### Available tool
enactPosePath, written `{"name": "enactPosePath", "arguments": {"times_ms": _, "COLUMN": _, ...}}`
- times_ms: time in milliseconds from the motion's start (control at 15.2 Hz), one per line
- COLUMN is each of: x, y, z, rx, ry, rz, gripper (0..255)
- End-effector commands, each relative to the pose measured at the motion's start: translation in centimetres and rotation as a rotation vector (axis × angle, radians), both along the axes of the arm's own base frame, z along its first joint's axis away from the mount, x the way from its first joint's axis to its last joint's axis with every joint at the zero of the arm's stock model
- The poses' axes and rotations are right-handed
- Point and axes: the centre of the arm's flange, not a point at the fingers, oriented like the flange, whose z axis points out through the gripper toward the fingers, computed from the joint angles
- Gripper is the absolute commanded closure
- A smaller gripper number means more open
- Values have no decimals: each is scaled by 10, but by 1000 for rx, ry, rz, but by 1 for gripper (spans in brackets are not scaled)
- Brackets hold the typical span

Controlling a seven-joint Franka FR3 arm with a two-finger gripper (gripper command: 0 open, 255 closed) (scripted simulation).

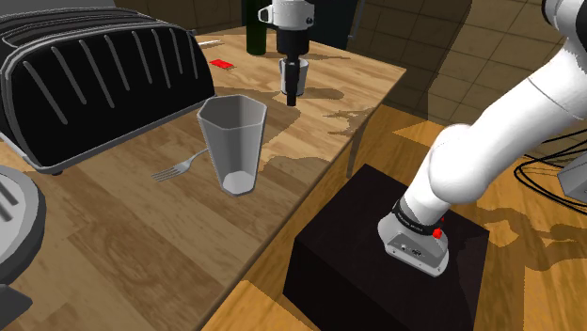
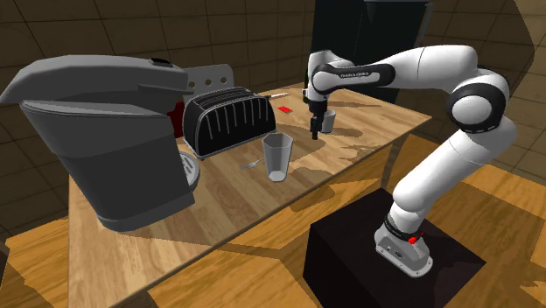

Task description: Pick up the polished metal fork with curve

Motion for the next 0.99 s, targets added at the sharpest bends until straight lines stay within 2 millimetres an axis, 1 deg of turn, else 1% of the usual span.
{"name": "enactPosePath", "arguments": {"times_ms": 0, "x": 11, "y": 23, "z": -4, "rx": 10, "ry": -9, "rz": 70, "gripper": 0}}
{"name": "enactPosePath", "arguments": {"times_ms": 264, "x": 27, "y": 71, "z": -11, "rx": 28, "ry": -25, "rz": 205, "gripper": 0}}
{"name": "enactPosePath", "arguments": {"times_ms": 462, "x": 36, "y": 108, "z": -16, "rx": 41, "ry": -38, "rz": 306, "gripper": 0}}
{"name": "enactPosePath", "arguments": {"times_ms": 726, "x": 42, "y": 158, "z": -21, "rx": 59, "ry": -54, "rz": 442, "gripper": 0}}
{"name": "enactPosePath", "arguments": {"times_ms": 924, "x": 41, "y": 196, "z": -24, "rx": 72, "ry": -67, "rz": 543, "gripper": 0}}
